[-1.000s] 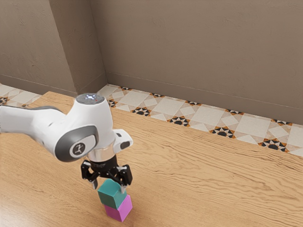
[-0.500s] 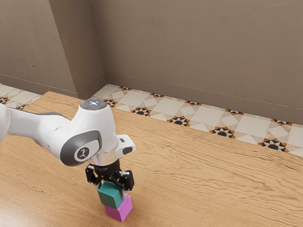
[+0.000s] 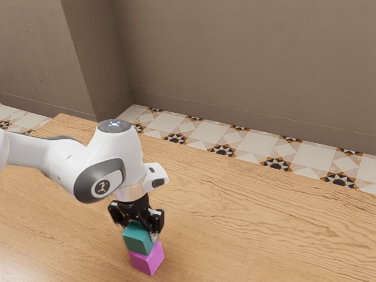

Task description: Pick up the blue block with one arm, and put the blue block on the table with one arm

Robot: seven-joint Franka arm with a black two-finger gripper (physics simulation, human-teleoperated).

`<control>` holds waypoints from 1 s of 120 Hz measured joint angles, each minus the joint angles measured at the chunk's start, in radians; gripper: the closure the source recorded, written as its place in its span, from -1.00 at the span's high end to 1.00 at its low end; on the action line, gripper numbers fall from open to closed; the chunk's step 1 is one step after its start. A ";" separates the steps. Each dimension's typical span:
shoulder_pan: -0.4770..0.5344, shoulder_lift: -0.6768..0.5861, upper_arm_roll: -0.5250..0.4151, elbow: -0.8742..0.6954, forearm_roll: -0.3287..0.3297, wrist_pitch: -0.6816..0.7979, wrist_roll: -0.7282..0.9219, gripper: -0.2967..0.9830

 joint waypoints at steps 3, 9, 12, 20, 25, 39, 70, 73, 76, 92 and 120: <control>0.026 -0.002 0.003 0.022 0.001 -0.007 0.005 0.07; 0.114 -0.001 0.007 0.058 0.002 -0.020 0.018 0.06; 0.163 0.002 0.007 0.068 0.003 -0.026 0.026 0.06; 0.271 0.050 0.009 0.082 0.025 -0.037 0.049 0.08; 0.305 0.108 0.009 0.085 0.060 -0.040 0.058 0.08; 0.348 0.241 0.009 0.087 0.137 -0.029 0.078 0.07; 0.322 0.250 0.014 0.087 0.181 -0.005 0.113 0.32; 0.322 0.223 0.014 0.087 0.181 -0.006 0.116 0.35; 0.322 0.192 0.014 0.087 0.181 -0.010 0.119 0.37; 0.318 0.002 0.025 0.221 0.173 -0.122 0.137 0.45; 0.141 0.046 0.039 0.792 0.148 -0.626 0.397 0.51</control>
